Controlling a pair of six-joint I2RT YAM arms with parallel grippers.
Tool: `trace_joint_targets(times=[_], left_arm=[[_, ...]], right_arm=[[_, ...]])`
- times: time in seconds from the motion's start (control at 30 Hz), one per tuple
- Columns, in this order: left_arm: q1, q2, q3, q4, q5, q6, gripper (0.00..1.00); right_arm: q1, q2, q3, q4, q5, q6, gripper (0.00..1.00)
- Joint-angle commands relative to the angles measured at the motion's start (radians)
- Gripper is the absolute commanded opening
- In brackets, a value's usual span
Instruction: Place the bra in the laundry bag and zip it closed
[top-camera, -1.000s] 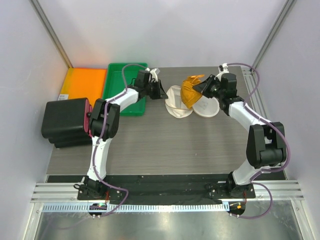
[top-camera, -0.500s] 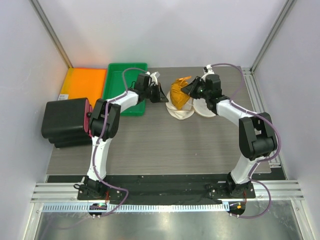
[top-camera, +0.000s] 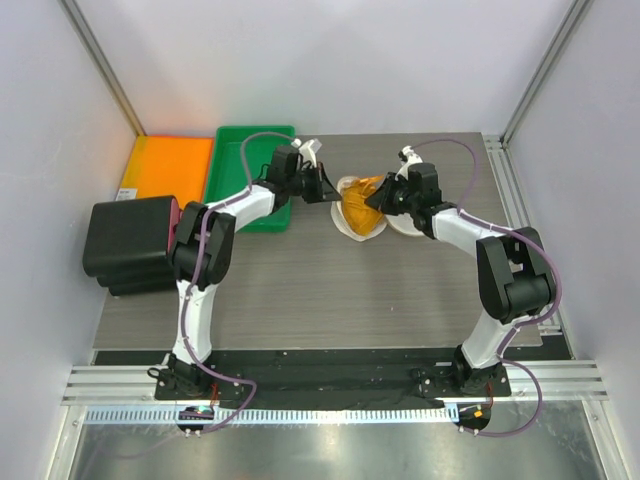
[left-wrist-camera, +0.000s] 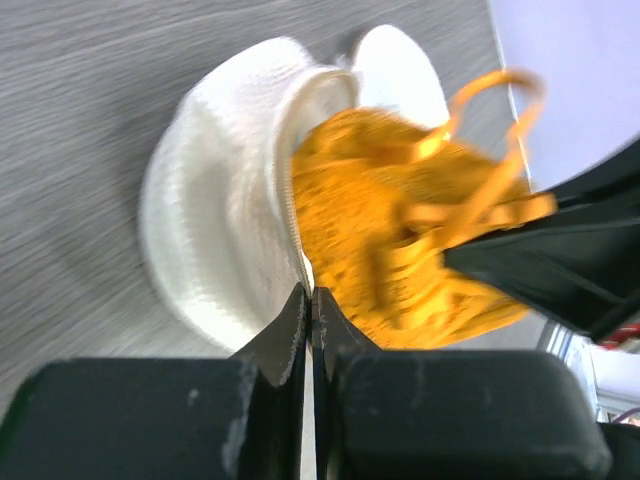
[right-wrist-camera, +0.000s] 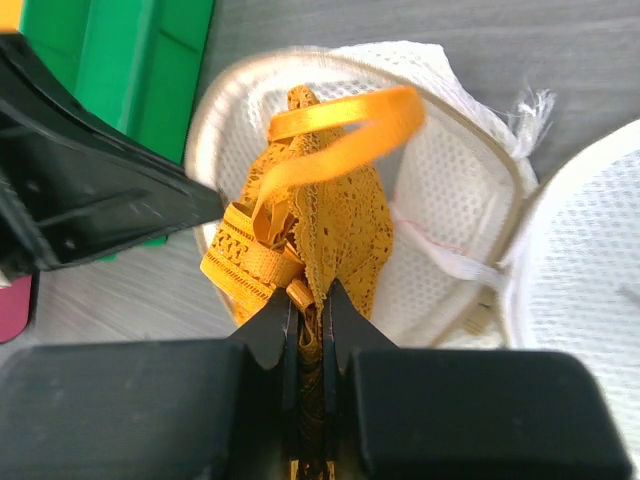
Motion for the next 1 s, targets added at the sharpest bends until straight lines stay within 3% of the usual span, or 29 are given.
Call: trace_joint_targets(times=[0.0, 0.13, 0.5, 0.6, 0.73, 0.8, 0.87, 0.97], left_arm=[[-0.026, -0.064, 0.013, 0.091, 0.006, 0.017, 0.00], [-0.057, -0.052, 0.042, 0.085, 0.022, 0.023, 0.00], [-0.080, -0.115, -0.041, 0.101, 0.058, 0.045, 0.00], [-0.080, -0.121, -0.053, 0.100, 0.057, 0.048, 0.00], [-0.081, -0.115, -0.042, 0.086, 0.062, 0.039, 0.00], [-0.080, -0.118, -0.050, 0.117, 0.077, 0.019, 0.00], [-0.080, -0.115, -0.052, 0.144, 0.104, -0.007, 0.00], [-0.081, -0.116, -0.064, 0.193, 0.127, -0.047, 0.00]], right_arm=[[0.002, -0.063, -0.008, 0.017, -0.069, -0.024, 0.01], [-0.004, -0.020, 0.044, -0.037, -0.088, -0.044, 0.01], [-0.018, 0.237, 0.133, 0.231, -0.095, 0.106, 0.01], [-0.046, 0.265, 0.147, 0.305, -0.158, 0.163, 0.01], [-0.087, 0.268, 0.096, 0.453, -0.195, 0.264, 0.01], [-0.110, 0.300, 0.083, 0.538, -0.248, 0.386, 0.01], [-0.115, 0.320, 0.050, 0.728, -0.279, 0.541, 0.01], [-0.098, 0.359, 0.052, 0.811, -0.275, 0.608, 0.01]])
